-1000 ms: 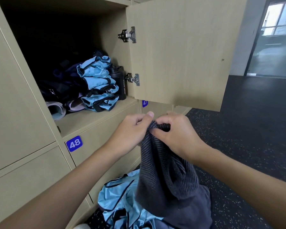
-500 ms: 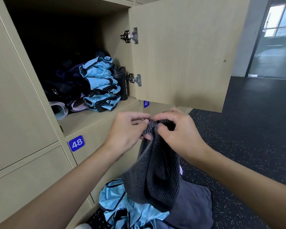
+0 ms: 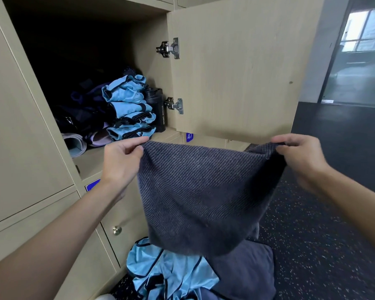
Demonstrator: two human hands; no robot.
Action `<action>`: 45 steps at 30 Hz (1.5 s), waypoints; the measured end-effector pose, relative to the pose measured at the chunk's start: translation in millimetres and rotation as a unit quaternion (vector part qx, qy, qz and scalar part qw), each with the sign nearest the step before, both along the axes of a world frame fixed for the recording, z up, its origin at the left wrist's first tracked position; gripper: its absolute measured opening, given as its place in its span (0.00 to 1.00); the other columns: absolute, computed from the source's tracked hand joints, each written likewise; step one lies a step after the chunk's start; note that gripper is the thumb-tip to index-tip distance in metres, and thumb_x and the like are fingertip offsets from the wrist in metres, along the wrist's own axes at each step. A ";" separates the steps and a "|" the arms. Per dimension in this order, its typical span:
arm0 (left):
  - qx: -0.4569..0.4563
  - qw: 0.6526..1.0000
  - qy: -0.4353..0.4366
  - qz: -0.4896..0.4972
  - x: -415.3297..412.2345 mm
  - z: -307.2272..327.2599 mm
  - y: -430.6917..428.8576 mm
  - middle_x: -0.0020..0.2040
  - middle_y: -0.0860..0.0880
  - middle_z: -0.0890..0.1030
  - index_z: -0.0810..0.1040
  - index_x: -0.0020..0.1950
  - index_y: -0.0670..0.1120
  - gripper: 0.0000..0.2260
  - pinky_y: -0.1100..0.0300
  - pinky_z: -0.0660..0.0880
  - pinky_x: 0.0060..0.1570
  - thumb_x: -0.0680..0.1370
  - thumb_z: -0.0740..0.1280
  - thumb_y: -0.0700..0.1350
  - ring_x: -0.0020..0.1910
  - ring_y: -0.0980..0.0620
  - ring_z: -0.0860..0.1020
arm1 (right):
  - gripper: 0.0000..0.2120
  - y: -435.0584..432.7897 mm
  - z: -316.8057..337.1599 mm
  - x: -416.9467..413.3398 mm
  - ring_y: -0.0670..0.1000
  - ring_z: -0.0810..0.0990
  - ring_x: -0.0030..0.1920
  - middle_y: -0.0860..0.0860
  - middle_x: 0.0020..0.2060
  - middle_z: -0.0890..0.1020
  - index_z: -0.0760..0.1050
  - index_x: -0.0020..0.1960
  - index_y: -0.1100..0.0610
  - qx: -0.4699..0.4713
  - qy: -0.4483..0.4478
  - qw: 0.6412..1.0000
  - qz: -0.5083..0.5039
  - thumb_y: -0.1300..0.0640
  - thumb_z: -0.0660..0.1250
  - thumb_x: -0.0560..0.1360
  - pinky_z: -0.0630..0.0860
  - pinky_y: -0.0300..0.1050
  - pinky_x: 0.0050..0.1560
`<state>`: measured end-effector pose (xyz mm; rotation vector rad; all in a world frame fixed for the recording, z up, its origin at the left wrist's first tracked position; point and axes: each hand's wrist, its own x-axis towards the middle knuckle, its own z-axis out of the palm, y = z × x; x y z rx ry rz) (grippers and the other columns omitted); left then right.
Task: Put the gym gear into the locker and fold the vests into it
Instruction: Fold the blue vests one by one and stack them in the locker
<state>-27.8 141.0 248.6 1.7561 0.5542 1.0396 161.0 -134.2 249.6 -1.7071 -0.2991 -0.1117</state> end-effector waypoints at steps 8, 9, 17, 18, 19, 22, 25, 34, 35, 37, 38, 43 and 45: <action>-0.022 0.999 -0.035 -0.009 7.9 -3.1 -1.1 0.51 0.49 0.85 0.82 0.56 0.50 0.15 0.61 0.77 0.56 0.80 0.64 0.32 0.47 0.57 0.81 | 0.13 -15.1 -6.3 14.9 0.54 0.78 0.50 0.58 0.51 0.82 0.80 0.53 0.57 -0.008 0.036 0.999 -0.006 0.71 0.64 0.76 0.75 0.45 0.50; -0.020 0.999 -0.043 -0.007 8.7 -2.4 -2.2 0.51 0.50 0.84 0.82 0.57 0.50 0.15 0.65 0.77 0.54 0.80 0.64 0.31 0.47 0.59 0.81 | 0.13 -15.8 -4.4 14.1 0.53 0.78 0.53 0.58 0.53 0.81 0.80 0.55 0.58 -0.014 0.048 0.999 0.019 0.71 0.65 0.76 0.74 0.45 0.54; -0.035 0.998 -0.058 -0.011 8.7 0.2 -2.9 0.50 0.53 0.83 0.81 0.58 0.47 0.17 0.74 0.75 0.46 0.79 0.64 0.29 0.42 0.67 0.81 | 0.16 -20.5 -1.5 10.0 0.52 0.78 0.49 0.51 0.46 0.80 0.80 0.52 0.54 -0.293 -0.078 0.947 0.104 0.73 0.66 0.75 0.73 0.40 0.48; -0.039 0.997 -0.059 -0.006 8.8 0.3 -2.0 0.50 0.53 0.83 0.81 0.58 0.47 0.16 0.74 0.75 0.47 0.78 0.64 0.29 0.42 0.67 0.81 | 0.14 -21.0 -3.3 12.7 0.53 0.78 0.49 0.52 0.46 0.80 0.80 0.50 0.54 -0.287 -0.094 0.949 0.087 0.71 0.67 0.75 0.72 0.42 0.48; -0.044 0.997 -0.060 0.001 8.5 0.5 -0.7 0.50 0.52 0.83 0.82 0.57 0.47 0.15 0.73 0.76 0.48 0.78 0.65 0.30 0.43 0.66 0.81 | 0.12 -20.8 -5.3 15.3 0.54 0.78 0.50 0.53 0.46 0.81 0.79 0.49 0.53 -0.275 -0.100 0.953 0.074 0.70 0.68 0.75 0.72 0.42 0.47; -0.065 0.996 -0.059 0.001 8.0 0.7 2.0 0.50 0.49 0.84 0.82 0.58 0.43 0.13 0.68 0.78 0.53 0.77 0.68 0.31 0.46 0.60 0.81 | 0.07 -21.7 -10.8 22.4 0.56 0.79 0.47 0.56 0.48 0.80 0.77 0.51 0.52 -0.235 -0.069 0.969 0.043 0.63 0.70 0.77 0.72 0.40 0.36; -0.072 0.996 -0.050 -0.008 7.5 0.1 4.4 0.48 0.47 0.84 0.82 0.58 0.40 0.12 0.64 0.79 0.54 0.75 0.71 0.31 0.46 0.55 0.81 | 0.02 -22.1 -10.8 24.2 0.55 0.80 0.45 0.55 0.44 0.81 0.78 0.47 0.55 -0.174 -0.039 0.984 0.019 0.59 0.71 0.77 0.74 0.43 0.38; -0.024 0.999 0.035 0.011 4.8 -1.7 13.5 0.43 0.42 0.80 0.77 0.43 0.48 0.14 0.53 0.74 0.40 0.80 0.63 0.30 0.37 0.50 0.76 | 0.18 -23.5 -3.3 22.1 0.57 0.81 0.56 0.61 0.54 0.81 0.77 0.63 0.65 0.018 0.085 0.992 0.095 0.72 0.69 0.74 0.76 0.49 0.62; -0.025 0.999 0.040 0.012 4.7 -1.7 16.1 0.45 0.41 0.81 0.79 0.43 0.48 0.14 0.53 0.75 0.42 0.80 0.63 0.30 0.40 0.49 0.77 | 0.19 -23.5 -4.1 22.5 0.58 0.81 0.56 0.61 0.54 0.81 0.76 0.64 0.64 -0.003 0.072 0.993 0.090 0.72 0.70 0.73 0.76 0.49 0.63; -0.049 0.998 0.049 -0.002 3.9 0.0 19.6 0.51 0.42 0.83 0.82 0.46 0.47 0.13 0.52 0.78 0.57 0.80 0.64 0.31 0.50 0.48 0.80 | 0.19 -24.1 -5.6 21.6 0.54 0.82 0.51 0.58 0.50 0.82 0.77 0.63 0.63 -0.049 0.037 0.996 0.070 0.71 0.70 0.73 0.77 0.44 0.56; -0.069 0.996 0.052 -0.017 3.8 1.0 20.1 0.53 0.43 0.83 0.83 0.49 0.45 0.11 0.51 0.76 0.64 0.80 0.65 0.32 0.54 0.48 0.80 | 0.18 -24.3 -5.7 20.4 0.50 0.80 0.46 0.55 0.46 0.82 0.78 0.63 0.62 -0.067 0.018 0.996 0.060 0.70 0.71 0.74 0.76 0.38 0.49; -0.091 0.991 0.061 -0.074 1.3 3.5 19.2 0.55 0.43 0.83 0.80 0.61 0.44 0.17 0.62 0.75 0.58 0.75 0.70 0.30 0.57 0.51 0.81 | 0.14 -24.8 -9.6 21.4 0.44 0.76 0.38 0.51 0.40 0.79 0.78 0.60 0.63 -0.103 -0.046 0.993 0.034 0.66 0.71 0.75 0.70 0.32 0.38; -0.061 0.995 0.066 -0.043 0.0 3.0 19.6 0.53 0.42 0.83 0.80 0.61 0.43 0.17 0.64 0.75 0.53 0.74 0.70 0.29 0.53 0.51 0.82 | 0.11 -25.4 -10.7 22.8 0.44 0.76 0.37 0.50 0.39 0.79 0.79 0.58 0.62 -0.107 -0.058 0.992 0.025 0.65 0.71 0.76 0.70 0.31 0.36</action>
